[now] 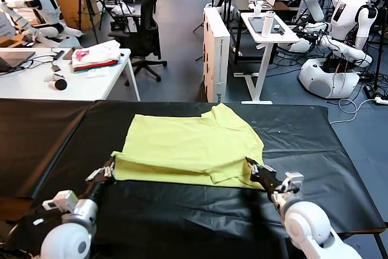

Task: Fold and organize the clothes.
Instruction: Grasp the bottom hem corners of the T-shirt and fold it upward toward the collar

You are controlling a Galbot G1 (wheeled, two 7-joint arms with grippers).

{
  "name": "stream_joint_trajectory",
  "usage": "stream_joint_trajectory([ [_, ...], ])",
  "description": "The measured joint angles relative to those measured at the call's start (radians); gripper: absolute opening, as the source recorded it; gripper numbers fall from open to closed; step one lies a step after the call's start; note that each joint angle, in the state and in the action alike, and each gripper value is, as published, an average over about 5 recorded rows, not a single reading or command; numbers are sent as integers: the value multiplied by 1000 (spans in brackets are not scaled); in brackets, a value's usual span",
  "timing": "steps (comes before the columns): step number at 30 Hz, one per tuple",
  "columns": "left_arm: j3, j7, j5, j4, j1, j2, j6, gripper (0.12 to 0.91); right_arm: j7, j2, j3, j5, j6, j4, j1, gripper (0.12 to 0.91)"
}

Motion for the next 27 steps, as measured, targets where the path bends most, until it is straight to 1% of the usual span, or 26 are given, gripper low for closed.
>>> stream_joint_trajectory([
  [7, 13, 0, -2, 52, -46, 13, 0, 147, 0, 24, -31, -10, 0, -65, 67, 138],
  [13, 19, 1, -4, 93, -76, 24, 0, 147, -2, 31, -39, -12, 1, -91, 91, 138],
  [15, 23, 1, -5, 106, -84, 27, 0, 147, -9, 29, -36, -14, 0, -90, 92, 151],
  [16, 24, 2, -5, 113, -89, 28, 0, 147, -15, 26, -34, -17, 1, -87, 90, 175],
  [18, 27, 3, -7, 127, -99, 30, 3, 147, -31, 19, -26, -29, 2, -80, 83, 261],
  [19, 27, 4, -7, 133, -104, 32, 7, 147, -40, 15, -22, -36, 3, -74, 78, 317],
  [20, 28, 4, -8, 139, -108, 33, 11, 147, -47, 10, -17, -44, 4, -68, 72, 391],
  [22, 29, 5, -9, 147, -114, 35, 19, 147, -60, 0, -6, -58, 3, -50, 57, 505],
  [23, 29, 5, -9, 150, -116, 35, 22, 151, -65, -6, 0, -64, 1, -39, 47, 581],
  [25, 29, 5, -9, 151, -117, 35, 25, 193, -72, -20, 14, -74, -7, -11, 22, 694],
  [26, 29, 5, -9, 150, -116, 35, 26, 233, -74, -28, 22, -80, -11, 6, 6, 751],
  [27, 29, 5, -10, 148, -113, 34, 27, 292, -77, -38, 31, -86, -16, 23, -11, 799],
])
